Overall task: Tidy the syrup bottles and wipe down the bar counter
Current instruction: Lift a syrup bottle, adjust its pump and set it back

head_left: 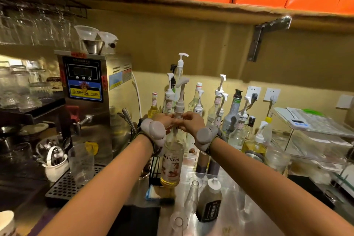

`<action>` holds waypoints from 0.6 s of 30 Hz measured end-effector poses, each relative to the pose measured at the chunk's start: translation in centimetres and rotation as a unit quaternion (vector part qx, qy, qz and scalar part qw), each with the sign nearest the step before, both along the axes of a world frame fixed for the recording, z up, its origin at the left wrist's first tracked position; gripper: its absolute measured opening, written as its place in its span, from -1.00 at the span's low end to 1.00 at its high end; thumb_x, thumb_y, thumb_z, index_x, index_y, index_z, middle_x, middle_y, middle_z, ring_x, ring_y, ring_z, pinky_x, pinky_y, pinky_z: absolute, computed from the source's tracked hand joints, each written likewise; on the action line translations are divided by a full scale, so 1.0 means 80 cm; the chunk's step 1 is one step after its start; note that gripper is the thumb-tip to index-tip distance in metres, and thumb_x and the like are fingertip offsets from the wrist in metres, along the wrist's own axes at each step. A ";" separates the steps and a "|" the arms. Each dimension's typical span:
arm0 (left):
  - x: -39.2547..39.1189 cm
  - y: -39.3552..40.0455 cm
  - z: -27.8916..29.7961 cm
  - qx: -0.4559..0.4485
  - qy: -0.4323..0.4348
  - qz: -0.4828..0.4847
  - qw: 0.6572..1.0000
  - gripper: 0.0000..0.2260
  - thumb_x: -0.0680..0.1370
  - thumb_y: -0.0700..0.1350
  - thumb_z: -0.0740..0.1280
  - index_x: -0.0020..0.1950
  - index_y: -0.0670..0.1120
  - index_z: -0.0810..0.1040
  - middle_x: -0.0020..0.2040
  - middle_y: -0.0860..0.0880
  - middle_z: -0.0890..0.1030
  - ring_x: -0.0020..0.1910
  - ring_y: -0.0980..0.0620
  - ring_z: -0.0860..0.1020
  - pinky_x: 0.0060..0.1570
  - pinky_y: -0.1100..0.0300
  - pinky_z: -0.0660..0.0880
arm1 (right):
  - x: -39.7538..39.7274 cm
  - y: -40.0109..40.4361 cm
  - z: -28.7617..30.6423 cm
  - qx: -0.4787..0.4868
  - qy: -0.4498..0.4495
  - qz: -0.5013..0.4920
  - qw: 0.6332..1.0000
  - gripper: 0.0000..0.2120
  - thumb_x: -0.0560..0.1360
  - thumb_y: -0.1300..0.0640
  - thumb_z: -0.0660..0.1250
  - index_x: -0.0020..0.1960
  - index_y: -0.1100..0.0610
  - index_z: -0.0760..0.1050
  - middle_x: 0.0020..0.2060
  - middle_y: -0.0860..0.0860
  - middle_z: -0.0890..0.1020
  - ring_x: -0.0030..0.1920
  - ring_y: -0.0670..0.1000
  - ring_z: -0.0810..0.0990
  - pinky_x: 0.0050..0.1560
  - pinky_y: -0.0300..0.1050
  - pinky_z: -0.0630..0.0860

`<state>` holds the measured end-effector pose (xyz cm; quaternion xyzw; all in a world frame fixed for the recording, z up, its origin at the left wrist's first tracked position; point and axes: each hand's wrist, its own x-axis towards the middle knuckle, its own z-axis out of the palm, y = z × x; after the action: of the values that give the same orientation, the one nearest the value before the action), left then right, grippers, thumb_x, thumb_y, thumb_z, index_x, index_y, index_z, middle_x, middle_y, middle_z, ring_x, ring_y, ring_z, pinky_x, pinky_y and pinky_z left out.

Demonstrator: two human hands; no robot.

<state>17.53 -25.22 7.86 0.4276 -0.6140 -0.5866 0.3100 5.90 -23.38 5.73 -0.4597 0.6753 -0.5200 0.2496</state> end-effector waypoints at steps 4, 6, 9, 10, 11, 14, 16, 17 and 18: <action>-0.004 -0.020 0.014 -0.049 -0.013 0.052 0.997 -0.73 0.43 -0.16 0.46 -0.36 0.01 0.41 -0.34 0.09 0.46 -0.33 0.17 0.41 -0.37 0.40 0.38 | -0.005 -0.025 0.011 -0.009 0.012 -0.006 1.000 -0.86 0.38 0.28 0.43 -0.15 0.15 0.48 -0.20 0.09 0.55 -0.08 0.09 0.54 0.11 0.15 0.58; -0.007 -0.033 0.013 -0.044 -0.011 0.058 0.997 -0.73 0.42 -0.19 0.47 -0.36 -0.01 0.42 -0.32 0.06 0.49 -0.34 0.17 0.42 -0.41 0.44 0.42 | -0.007 -0.036 0.012 -0.006 0.026 -0.008 1.000 -0.87 0.40 0.29 0.40 -0.13 0.14 0.48 -0.15 0.11 0.56 -0.05 0.12 0.57 0.11 0.17 0.58; -0.011 -0.052 0.007 -0.027 -0.004 0.069 0.997 -0.76 0.42 -0.22 0.47 -0.33 -0.03 0.45 -0.26 -0.01 0.54 -0.22 0.05 0.50 -0.08 0.26 0.49 | -0.010 -0.053 0.009 -0.005 0.030 0.001 1.000 -0.86 0.41 0.29 0.39 -0.10 0.13 0.47 -0.13 0.12 0.55 -0.06 0.12 0.56 0.10 0.11 0.57; -0.010 -0.055 0.005 -0.016 0.003 0.060 0.998 -0.78 0.44 -0.24 0.45 -0.31 -0.04 0.46 -0.26 -0.03 0.55 -0.21 0.03 0.51 -0.07 0.22 0.51 | -0.009 -0.055 0.007 -0.010 0.028 0.002 1.000 -0.85 0.41 0.29 0.39 -0.09 0.14 0.47 -0.14 0.12 0.55 -0.07 0.09 0.54 0.08 0.07 0.56; -0.010 -0.062 0.001 -0.004 0.014 0.050 0.999 -0.79 0.46 -0.25 0.41 -0.28 -0.04 0.45 -0.30 -0.02 0.57 -0.25 0.04 0.51 -0.17 0.24 0.52 | -0.011 -0.059 0.004 -0.013 0.028 0.003 1.000 -0.85 0.40 0.30 0.40 -0.08 0.15 0.48 -0.14 0.12 0.54 -0.08 0.07 0.52 0.06 0.04 0.55; -0.015 -0.078 -0.010 0.016 0.019 0.044 0.999 -0.78 0.51 -0.30 0.34 -0.26 -0.05 0.43 -0.62 0.14 0.54 -0.33 0.09 0.45 -0.34 0.31 0.45 | -0.016 -0.076 -0.008 0.000 0.046 0.012 0.999 -0.84 0.41 0.30 0.41 -0.07 0.16 0.48 -0.14 0.12 0.51 -0.09 0.04 0.49 0.03 0.01 0.53; -0.020 -0.088 -0.018 0.001 -0.012 0.058 0.998 -0.81 0.49 -0.27 0.37 -0.26 -0.08 0.45 -0.54 0.09 0.58 -0.29 0.03 0.48 -0.17 0.23 0.48 | -0.018 -0.083 -0.015 0.012 0.055 0.016 0.998 -0.83 0.41 0.28 0.42 -0.11 0.15 0.44 -0.15 0.12 0.50 -0.10 0.04 0.48 0.02 0.01 0.52; -0.023 -0.093 -0.022 -0.015 -0.039 0.066 0.997 -0.84 0.46 -0.25 0.41 -0.26 -0.10 0.48 -0.41 0.02 0.61 -0.22 -0.01 0.51 -0.06 0.17 0.49 | -0.019 -0.087 -0.019 0.017 0.058 0.021 0.998 -0.83 0.41 0.27 0.42 -0.11 0.15 0.43 -0.16 0.12 0.50 -0.11 0.04 0.48 0.02 0.02 0.52; -0.025 -0.098 -0.027 -0.027 -0.056 0.075 0.995 -0.85 0.44 -0.24 0.44 -0.26 -0.10 0.51 -0.30 -0.03 0.60 -0.14 -0.01 0.51 0.04 0.13 0.49 | -0.021 -0.090 -0.023 0.021 0.060 0.026 0.998 -0.84 0.41 0.28 0.41 -0.11 0.16 0.44 -0.16 0.12 0.50 -0.11 0.04 0.48 0.02 0.01 0.52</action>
<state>15.54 -33.07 5.72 0.4965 -0.6120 -0.5198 0.3298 4.20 -30.57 3.88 -0.5018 0.6875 -0.4710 0.2317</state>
